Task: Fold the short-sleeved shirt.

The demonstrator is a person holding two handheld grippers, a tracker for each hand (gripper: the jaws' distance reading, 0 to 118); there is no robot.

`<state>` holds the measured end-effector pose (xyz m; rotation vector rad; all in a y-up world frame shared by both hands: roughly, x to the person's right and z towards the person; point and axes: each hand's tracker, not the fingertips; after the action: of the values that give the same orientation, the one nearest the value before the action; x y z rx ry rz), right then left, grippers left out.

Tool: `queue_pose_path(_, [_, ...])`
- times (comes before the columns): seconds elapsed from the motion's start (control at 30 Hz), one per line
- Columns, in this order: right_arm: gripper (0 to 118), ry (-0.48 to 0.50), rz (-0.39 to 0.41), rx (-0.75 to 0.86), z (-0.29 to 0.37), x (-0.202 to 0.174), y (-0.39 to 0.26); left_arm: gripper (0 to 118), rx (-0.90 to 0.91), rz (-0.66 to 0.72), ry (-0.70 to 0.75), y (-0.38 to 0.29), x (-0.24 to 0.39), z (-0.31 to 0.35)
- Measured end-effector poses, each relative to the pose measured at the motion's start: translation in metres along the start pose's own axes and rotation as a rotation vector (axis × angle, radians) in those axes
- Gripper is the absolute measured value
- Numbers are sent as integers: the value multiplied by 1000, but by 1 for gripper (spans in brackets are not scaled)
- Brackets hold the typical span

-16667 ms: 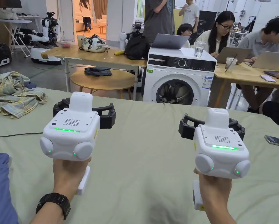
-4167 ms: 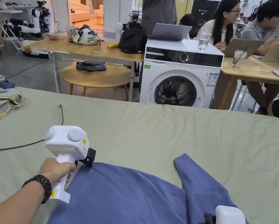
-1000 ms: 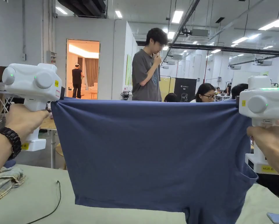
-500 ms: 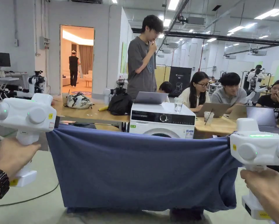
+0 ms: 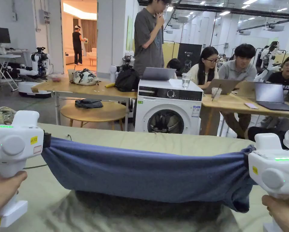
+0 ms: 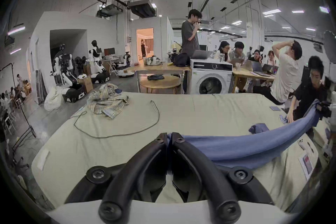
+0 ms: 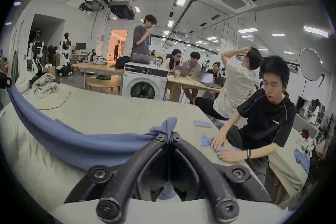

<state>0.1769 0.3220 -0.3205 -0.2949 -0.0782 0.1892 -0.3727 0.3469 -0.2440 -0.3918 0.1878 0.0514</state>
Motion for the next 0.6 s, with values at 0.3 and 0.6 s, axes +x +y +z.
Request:
queue_pose_path(0.3, [0,59,-12,-83,76,5,-75,0,-93,18,-12,-93,-10,48])
queue_pose_path(0.6, [0,97,18,-256,104,10,-156,0,-284,7,-43,-173,-12,57])
